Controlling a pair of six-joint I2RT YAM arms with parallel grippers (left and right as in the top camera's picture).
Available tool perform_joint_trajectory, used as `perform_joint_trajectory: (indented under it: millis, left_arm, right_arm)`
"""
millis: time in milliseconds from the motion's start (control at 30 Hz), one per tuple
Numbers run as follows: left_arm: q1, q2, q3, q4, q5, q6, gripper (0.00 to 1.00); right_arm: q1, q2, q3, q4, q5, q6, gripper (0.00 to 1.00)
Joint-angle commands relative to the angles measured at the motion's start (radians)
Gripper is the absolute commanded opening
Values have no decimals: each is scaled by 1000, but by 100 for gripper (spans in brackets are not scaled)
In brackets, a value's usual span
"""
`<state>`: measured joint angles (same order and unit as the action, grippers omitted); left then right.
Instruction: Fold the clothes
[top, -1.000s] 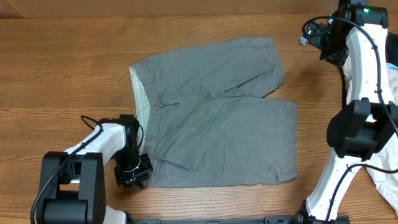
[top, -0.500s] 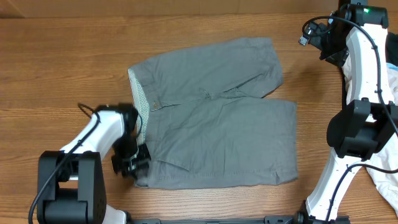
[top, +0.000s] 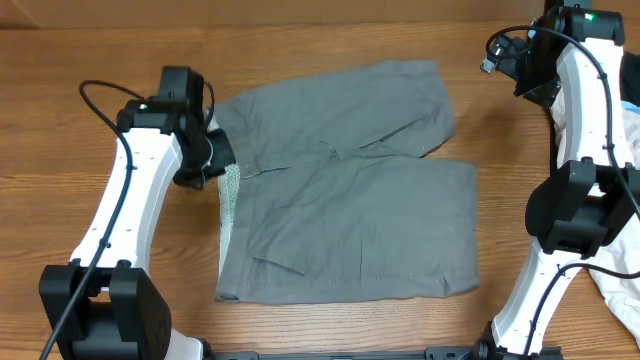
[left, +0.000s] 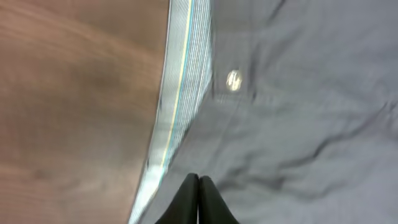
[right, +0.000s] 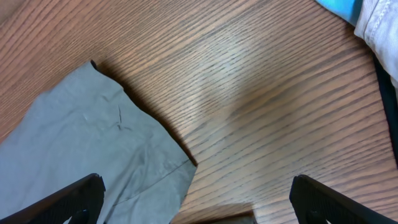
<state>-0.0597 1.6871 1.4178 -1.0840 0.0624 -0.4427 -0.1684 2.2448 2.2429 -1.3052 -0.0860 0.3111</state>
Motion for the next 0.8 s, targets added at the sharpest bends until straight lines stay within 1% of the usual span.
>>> perform_joint_trajectory:
  millis: [0, 267, 500, 600, 700, 767]
  left_arm:
    - [-6, 13, 16, 28, -59, 0, 4]
    - [-8, 20, 16, -9, -27, 1, 4]
    - [-38, 13, 16, -26, 80, 13, 4]
    - [-80, -6, 16, -81, 87, 23, 4]
    - [-145, -45, 14, -175, 85, 39, 4]
    - [-198, -83, 11, -235, 69, 39, 4]
  right_arm:
    - [3, -32, 21, 2, 3, 3, 100]
    - [3, -32, 21, 2, 3, 3, 100]
    - [3, -32, 21, 2, 3, 3, 100]
    - [3, -32, 21, 2, 3, 3, 100]
    - [3, -32, 21, 3, 4, 3, 100]
    - [3, -32, 21, 47, -4, 8, 100]
